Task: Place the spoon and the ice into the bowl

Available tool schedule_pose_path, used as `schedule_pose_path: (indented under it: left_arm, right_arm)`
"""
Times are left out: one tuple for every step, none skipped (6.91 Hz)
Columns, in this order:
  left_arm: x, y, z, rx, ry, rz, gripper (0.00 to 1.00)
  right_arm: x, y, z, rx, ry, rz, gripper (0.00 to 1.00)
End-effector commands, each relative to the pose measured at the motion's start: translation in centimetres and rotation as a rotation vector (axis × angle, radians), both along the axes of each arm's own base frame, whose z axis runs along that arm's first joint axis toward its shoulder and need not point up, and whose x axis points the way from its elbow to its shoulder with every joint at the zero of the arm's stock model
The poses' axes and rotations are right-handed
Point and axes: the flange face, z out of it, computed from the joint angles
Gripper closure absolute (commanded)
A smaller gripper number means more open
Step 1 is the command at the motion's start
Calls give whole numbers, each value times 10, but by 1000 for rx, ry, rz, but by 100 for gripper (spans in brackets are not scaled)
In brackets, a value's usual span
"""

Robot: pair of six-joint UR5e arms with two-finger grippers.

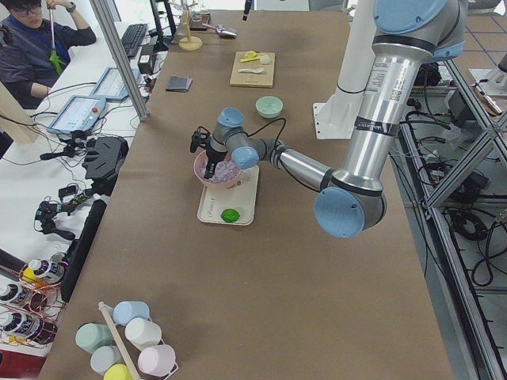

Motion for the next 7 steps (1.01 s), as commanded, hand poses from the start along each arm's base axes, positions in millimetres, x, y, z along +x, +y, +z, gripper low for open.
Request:
schedule_pose_path:
  left_arm:
    - [6,-7,-2,0,0,0,51]
    - [5,-8,-2,0,0,-2,66]
    - [5,-7,-3,1,2,-3,83]
    - [2,-9,-6,5,4,-7,96]
    - [2,-9,-7,6,7,-6,100]
    - [-11,-11,-20,22,27,-18,100]
    - [-24,-6,-43,51,62,-31,100]
  right_arm:
    - [0,0,0,0,0,0,0]
    - [0,0,0,0,0,0,0]
    - [0,0,0,0,1,1,0]
    - [0,0,0,0,1,1,0]
    - [0,0,1,-1,2,1,0]
    - [0,0,0,0,1,1,0]
    - [0,0,0,0,0,0,0]
